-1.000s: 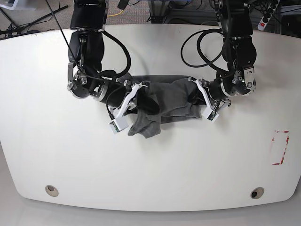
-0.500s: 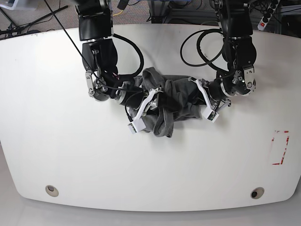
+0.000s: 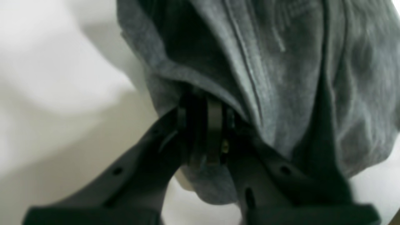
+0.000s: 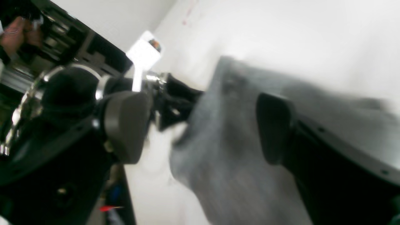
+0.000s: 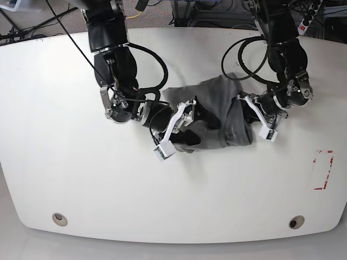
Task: Fold the T-shirt properly
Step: 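Hold the bundled shirt with both grippers and square it into a stack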
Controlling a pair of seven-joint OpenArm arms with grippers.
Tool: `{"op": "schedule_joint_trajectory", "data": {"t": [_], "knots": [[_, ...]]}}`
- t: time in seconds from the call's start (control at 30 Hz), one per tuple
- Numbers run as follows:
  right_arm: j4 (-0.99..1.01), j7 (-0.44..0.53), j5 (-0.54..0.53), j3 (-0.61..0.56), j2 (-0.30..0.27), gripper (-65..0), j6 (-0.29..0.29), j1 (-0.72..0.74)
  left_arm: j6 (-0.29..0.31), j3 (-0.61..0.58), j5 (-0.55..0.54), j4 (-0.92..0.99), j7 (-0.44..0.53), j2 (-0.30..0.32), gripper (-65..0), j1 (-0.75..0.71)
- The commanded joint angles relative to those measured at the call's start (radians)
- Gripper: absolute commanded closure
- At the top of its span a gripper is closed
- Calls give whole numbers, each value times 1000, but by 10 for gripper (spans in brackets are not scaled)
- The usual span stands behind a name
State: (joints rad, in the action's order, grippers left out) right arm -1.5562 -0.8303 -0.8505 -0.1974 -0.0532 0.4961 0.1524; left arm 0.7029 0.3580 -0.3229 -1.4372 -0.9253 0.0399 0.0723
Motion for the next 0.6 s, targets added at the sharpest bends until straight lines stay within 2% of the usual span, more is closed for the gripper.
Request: {"op": "schedule_joint_trajectory", "data": {"t": [0.0,0.1,0.23,0.5,0.57], "knots": [[-89,22,-25,9,-38,-518,6,-7,-5,46,-28,-55,10,31,-63,17],[-115,22,-25,9,-87,-517,6,-17,-5,95,-29,-87,8,79,-63,17],[-112,22,-25,8,-119,-517,6,-43,-5,140,-77,-132,7,137,-63,10],[-92,22,-13,9,-136,-506,6,-53,-5,186,-172,-175,7,275,-63,-29],[-65,27,21,6,-129,-450,6,-46,-5,155,-169,-195,7,289,-63,-33]]}}
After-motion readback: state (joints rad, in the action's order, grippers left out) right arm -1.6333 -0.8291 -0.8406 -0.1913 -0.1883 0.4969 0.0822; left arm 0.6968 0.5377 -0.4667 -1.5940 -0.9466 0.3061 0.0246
